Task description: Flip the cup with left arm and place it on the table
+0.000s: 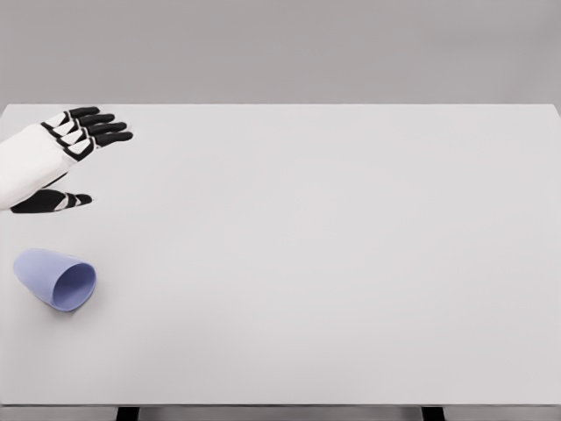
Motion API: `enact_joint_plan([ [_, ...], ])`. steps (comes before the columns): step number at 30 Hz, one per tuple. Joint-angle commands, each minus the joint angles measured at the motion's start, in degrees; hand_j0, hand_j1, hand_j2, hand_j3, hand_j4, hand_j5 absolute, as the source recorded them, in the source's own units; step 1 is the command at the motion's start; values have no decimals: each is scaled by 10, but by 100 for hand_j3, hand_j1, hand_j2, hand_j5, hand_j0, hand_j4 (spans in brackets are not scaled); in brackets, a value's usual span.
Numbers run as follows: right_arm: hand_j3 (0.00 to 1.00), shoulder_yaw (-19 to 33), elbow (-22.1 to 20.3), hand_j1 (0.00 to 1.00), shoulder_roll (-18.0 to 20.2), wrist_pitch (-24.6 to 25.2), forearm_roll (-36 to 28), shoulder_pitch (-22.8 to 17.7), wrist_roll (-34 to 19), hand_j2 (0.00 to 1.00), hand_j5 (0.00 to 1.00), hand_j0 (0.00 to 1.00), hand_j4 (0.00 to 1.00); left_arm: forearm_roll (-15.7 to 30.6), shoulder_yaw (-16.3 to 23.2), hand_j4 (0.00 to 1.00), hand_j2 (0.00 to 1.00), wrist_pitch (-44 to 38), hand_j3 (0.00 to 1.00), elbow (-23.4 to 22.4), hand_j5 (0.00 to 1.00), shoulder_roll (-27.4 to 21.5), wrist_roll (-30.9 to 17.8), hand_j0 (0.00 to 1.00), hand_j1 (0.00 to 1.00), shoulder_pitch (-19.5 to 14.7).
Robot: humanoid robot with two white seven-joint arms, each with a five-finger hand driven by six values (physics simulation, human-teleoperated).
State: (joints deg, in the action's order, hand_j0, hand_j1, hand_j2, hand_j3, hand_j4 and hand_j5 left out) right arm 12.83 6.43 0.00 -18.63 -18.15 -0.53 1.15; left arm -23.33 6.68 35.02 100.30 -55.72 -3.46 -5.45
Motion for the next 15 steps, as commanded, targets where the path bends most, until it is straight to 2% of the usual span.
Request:
enact_joint_plan([
  [1, 100, 0, 0, 100, 0, 0, 0, 0, 0, 100, 100, 100, 100, 4, 15, 100, 100, 0, 100, 1, 100, -58, 2, 100, 100, 0],
  [8, 100, 0, 0, 100, 0, 0, 0, 0, 0, 100, 100, 100, 100, 32, 16, 100, 100, 0, 100, 3, 100, -157, 6, 100, 100, -1],
  [10, 100, 0, 0, 100, 0, 0, 0, 0, 0, 100, 100, 100, 100, 58, 35, 100, 100, 0, 100, 2, 100, -171, 6, 100, 100, 4],
  [12, 100, 0, 0, 100, 0, 0, 0, 0, 0, 100, 100, 100, 100, 87, 51, 100, 100, 0, 100, -1, 100, -199, 5, 100, 100, 4],
  [15, 100, 0, 0, 100, 0, 0, 0, 0, 0, 100, 100, 100, 100, 130, 95, 100, 100, 0, 100, -1, 100, -253, 5, 100, 100, 5],
])
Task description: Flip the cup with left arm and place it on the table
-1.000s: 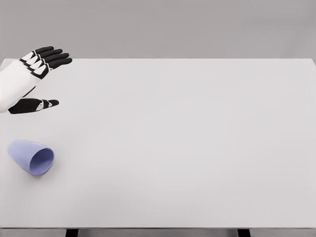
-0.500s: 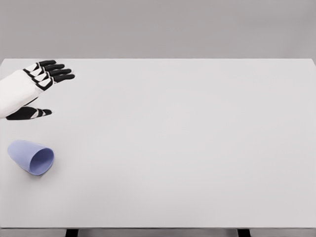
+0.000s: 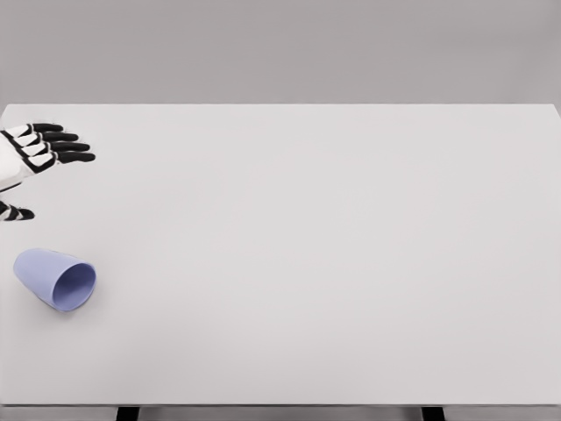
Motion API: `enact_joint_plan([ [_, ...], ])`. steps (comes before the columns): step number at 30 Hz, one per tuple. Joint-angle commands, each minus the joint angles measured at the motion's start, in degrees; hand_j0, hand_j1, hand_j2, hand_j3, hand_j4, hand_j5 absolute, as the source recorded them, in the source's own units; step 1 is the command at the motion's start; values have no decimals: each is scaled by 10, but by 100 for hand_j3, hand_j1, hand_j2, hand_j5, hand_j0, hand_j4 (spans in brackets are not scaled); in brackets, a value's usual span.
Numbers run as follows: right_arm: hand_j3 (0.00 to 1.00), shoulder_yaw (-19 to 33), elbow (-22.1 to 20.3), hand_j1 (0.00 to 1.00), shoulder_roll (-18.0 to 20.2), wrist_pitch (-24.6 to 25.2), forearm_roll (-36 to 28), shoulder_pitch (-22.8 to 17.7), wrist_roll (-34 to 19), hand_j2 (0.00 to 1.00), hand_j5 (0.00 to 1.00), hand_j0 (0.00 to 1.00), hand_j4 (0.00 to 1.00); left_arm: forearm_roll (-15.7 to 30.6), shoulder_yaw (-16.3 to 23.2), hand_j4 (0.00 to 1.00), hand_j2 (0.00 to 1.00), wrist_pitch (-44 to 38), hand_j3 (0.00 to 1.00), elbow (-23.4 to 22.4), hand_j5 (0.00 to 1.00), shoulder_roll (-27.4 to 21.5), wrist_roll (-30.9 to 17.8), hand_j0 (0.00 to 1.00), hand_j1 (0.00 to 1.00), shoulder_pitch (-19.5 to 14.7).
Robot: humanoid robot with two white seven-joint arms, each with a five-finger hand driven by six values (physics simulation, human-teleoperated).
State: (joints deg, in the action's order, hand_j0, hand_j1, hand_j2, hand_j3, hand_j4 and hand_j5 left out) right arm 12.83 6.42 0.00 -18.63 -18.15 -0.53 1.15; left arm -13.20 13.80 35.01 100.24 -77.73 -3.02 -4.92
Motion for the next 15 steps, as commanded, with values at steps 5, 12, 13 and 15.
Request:
enact_joint_plan([
  [5, 100, 0, 0, 100, 0, 0, 0, 0, 0, 100, 100, 100, 100, 118, 65, 100, 100, 0, 100, -7, 100, -67, -1, 100, 100, 32],
  [12, 100, 0, 0, 100, 0, 0, 0, 0, 0, 100, 100, 100, 100, 161, 66, 100, 100, 0, 100, -7, 100, -108, -1, 100, 100, 77],
  [13, 100, 0, 0, 100, 0, 0, 0, 0, 0, 100, 100, 100, 100, 163, 66, 100, 100, 0, 100, -7, 100, -109, -1, 100, 100, 78],
  [15, 100, 0, 0, 100, 0, 0, 0, 0, 0, 100, 100, 100, 100, 172, 66, 100, 100, 0, 100, -7, 100, -112, -1, 100, 100, 90],
])
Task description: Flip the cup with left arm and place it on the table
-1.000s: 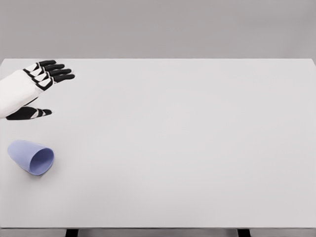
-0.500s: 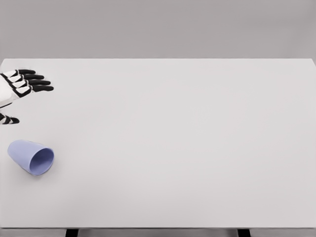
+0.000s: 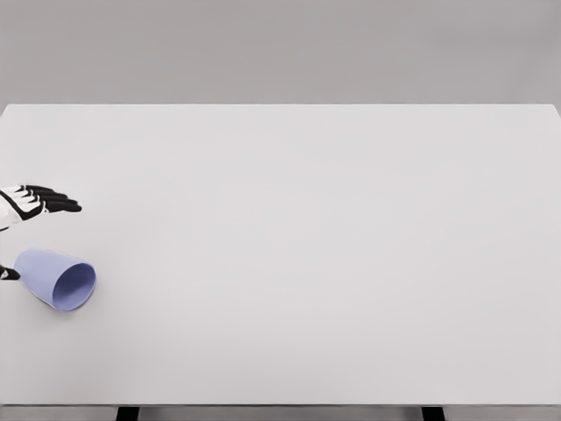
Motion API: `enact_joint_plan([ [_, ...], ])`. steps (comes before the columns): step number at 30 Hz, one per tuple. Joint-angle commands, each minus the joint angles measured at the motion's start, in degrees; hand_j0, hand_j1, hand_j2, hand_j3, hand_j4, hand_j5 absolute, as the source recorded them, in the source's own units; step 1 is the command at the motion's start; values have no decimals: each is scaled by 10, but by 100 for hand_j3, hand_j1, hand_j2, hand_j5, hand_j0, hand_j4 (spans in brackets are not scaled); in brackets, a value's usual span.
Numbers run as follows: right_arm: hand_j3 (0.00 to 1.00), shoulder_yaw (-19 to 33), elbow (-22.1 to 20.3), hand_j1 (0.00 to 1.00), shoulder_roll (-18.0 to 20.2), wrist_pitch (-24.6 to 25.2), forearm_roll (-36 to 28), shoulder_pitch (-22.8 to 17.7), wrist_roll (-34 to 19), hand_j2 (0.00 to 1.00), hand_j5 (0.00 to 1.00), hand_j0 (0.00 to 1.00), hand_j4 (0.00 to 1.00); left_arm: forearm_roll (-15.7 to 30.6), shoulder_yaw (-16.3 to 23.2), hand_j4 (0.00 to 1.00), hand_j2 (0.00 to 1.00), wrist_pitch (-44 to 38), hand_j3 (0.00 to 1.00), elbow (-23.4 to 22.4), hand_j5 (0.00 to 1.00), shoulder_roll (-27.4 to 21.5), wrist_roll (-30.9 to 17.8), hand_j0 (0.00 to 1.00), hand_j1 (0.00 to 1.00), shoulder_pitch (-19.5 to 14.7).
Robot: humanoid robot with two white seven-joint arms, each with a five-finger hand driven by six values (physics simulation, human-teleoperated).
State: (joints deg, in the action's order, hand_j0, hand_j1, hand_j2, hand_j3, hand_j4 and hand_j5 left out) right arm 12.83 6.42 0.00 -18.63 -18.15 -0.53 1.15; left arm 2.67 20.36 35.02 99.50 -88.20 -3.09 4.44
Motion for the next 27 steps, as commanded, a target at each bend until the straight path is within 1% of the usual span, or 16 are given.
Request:
enact_joint_plan([
  [1, 100, 0, 0, 100, 0, 0, 0, 0, 0, 100, 100, 100, 100, 15, 0, 100, 100, 0, 100, 0, 100, -7, 0, 100, 100, 0],
  [2, 100, 0, 0, 100, 0, 0, 0, 0, 0, 100, 100, 100, 100, 21, 0, 100, 100, 0, 100, 0, 100, -7, 0, 100, 100, 12],
  [7, 100, 0, 0, 100, 0, 0, 0, 0, 0, 100, 100, 100, 100, 23, 2, 100, 100, 0, 100, -1, 100, -7, 0, 100, 100, 35],
  [11, 100, 0, 0, 100, 0, 0, 0, 0, 0, 100, 100, 100, 100, 30, 16, 100, 100, 0, 100, -1, 100, -6, 0, 100, 100, 36],
  [18, 100, 0, 0, 100, 0, 0, 0, 0, 0, 100, 100, 100, 100, 24, 26, 100, 100, 0, 100, -1, 100, 2, -1, 100, 100, 36],
  [24, 100, 0, 0, 100, 0, 0, 0, 0, 0, 100, 100, 100, 100, 12, 29, 100, 100, 0, 100, -3, 100, 31, -3, 100, 100, 36],
  [27, 100, 0, 0, 100, 0, 0, 0, 0, 0, 100, 100, 100, 100, 7, 29, 100, 100, 0, 100, -12, 100, 46, -4, 100, 100, 36],
])
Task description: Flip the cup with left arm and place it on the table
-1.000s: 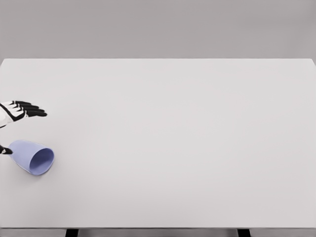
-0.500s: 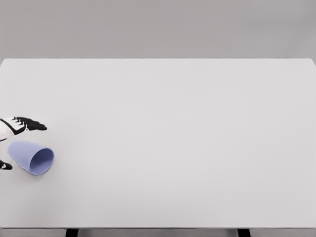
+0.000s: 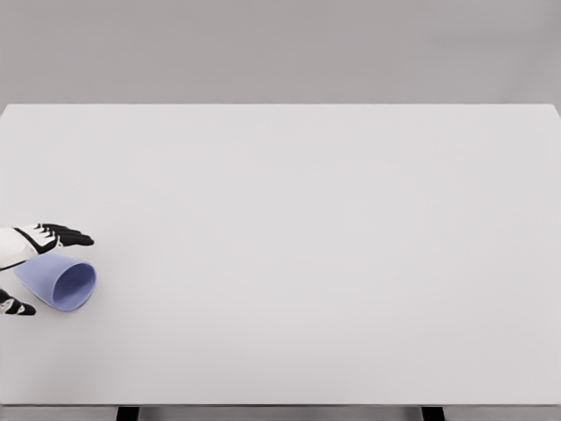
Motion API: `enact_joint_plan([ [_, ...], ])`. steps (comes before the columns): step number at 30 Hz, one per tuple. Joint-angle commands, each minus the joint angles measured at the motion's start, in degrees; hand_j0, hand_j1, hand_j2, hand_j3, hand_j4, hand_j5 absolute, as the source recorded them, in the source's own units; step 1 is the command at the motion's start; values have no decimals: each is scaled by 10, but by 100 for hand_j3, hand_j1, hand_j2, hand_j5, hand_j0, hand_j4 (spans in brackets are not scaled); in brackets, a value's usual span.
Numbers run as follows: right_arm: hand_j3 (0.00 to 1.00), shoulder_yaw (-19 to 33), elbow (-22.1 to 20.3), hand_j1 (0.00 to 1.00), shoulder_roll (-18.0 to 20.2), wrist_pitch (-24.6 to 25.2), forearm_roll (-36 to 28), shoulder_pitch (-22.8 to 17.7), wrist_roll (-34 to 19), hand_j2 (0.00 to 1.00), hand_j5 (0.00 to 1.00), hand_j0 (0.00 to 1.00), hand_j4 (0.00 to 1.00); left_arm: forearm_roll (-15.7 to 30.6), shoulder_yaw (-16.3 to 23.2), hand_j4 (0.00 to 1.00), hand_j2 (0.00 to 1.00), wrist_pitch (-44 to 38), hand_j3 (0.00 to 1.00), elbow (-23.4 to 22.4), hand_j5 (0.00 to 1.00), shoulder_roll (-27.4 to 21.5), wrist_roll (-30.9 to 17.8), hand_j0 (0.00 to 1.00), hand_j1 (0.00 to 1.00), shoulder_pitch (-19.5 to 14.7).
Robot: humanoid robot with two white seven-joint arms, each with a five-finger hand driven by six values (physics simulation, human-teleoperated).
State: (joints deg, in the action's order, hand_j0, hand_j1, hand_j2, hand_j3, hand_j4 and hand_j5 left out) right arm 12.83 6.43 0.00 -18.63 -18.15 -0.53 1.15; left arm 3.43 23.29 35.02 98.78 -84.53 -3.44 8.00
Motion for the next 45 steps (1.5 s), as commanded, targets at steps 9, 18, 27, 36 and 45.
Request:
enact_joint_plan([
  [9, 100, 0, 0, 100, 0, 0, 0, 0, 0, 100, 100, 100, 100, -21, 0, 100, 100, 0, 100, -25, 100, 30, 0, 100, 100, 0],
  [18, 100, 0, 0, 100, 0, 0, 0, 0, 0, 100, 100, 100, 100, -33, -1, 100, 100, 0, 100, -34, 100, 46, -1, 100, 100, -1],
  [27, 100, 0, 0, 100, 0, 0, 0, 0, 0, 100, 100, 100, 100, -50, -1, 100, 100, 0, 100, -46, 100, 72, -1, 100, 100, -4],
  [36, 100, 0, 0, 100, 0, 0, 0, 0, 0, 100, 100, 100, 100, -58, -1, 100, 100, 0, 100, -65, 100, 80, -1, 100, 100, -6],
  [45, 100, 0, 0, 100, 0, 0, 0, 0, 0, 100, 100, 100, 100, -58, -1, 100, 100, 0, 100, -65, 100, 81, -1, 100, 100, -7],
])
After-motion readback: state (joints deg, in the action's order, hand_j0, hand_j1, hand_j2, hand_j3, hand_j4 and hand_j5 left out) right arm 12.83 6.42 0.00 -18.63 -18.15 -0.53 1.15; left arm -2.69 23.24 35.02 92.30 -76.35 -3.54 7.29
